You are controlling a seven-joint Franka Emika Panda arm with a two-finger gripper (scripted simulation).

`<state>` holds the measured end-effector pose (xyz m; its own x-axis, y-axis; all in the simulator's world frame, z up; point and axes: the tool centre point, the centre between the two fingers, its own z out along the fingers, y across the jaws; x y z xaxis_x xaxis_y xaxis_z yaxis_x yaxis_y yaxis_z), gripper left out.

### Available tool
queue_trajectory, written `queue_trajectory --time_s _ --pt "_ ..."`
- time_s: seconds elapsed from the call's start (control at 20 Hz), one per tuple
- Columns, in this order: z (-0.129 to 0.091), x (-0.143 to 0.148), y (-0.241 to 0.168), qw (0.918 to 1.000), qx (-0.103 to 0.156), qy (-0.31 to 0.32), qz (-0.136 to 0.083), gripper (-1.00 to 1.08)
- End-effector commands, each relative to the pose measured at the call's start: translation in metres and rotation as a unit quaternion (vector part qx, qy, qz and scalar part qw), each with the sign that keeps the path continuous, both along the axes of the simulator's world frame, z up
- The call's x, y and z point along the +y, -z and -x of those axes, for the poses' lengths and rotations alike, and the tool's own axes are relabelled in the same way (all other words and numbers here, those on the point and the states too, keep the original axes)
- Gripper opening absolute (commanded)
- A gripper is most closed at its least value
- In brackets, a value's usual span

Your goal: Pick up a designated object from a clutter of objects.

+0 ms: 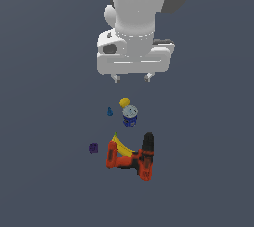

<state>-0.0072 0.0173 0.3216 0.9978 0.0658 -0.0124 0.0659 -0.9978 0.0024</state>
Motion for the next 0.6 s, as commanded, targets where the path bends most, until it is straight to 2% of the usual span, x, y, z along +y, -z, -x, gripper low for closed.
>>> queue_trajectory --time_s 0.0,0.55 --pt "0.0 0.0 0.0 1.0 0.0 0.0 0.0 1.0" --pt "-0.01 0.006 -0.006 0.9999 -0.013 -0.002 0.008 1.0"
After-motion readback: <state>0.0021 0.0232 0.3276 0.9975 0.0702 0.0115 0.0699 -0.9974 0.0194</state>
